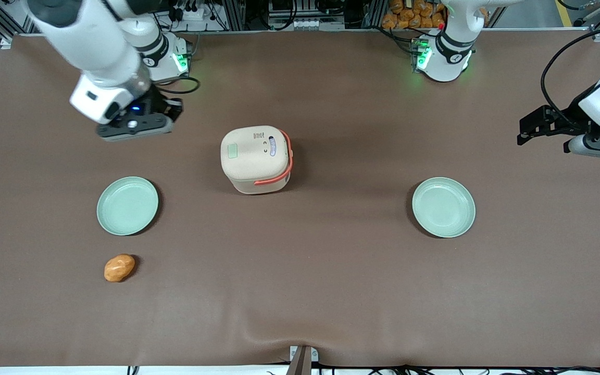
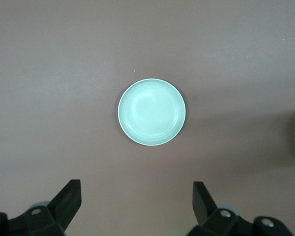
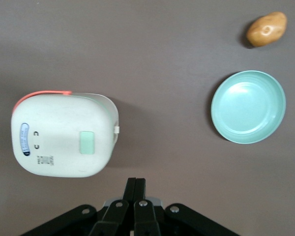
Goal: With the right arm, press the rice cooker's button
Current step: 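Move the right gripper over the green button of the white rice cooker, then lower the right gripper onto the green button of the rice cooker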
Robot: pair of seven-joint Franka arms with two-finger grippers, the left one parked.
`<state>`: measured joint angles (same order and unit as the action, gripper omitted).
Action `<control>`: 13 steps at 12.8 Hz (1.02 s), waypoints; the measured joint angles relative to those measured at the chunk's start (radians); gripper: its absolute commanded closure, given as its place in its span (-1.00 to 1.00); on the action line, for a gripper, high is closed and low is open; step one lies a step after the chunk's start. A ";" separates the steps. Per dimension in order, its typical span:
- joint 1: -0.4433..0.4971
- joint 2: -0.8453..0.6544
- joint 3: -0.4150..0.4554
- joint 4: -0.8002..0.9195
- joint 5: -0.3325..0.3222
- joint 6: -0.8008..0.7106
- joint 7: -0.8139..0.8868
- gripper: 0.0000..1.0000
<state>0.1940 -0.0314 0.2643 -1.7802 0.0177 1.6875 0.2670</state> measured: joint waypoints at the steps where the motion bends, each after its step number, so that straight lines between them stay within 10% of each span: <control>1: 0.008 0.010 0.003 -0.007 0.000 0.020 0.004 1.00; 13: 0.090 0.095 0.011 -0.102 -0.024 0.152 0.058 1.00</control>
<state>0.2843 0.0637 0.2755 -1.8818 -0.0062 1.8399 0.3253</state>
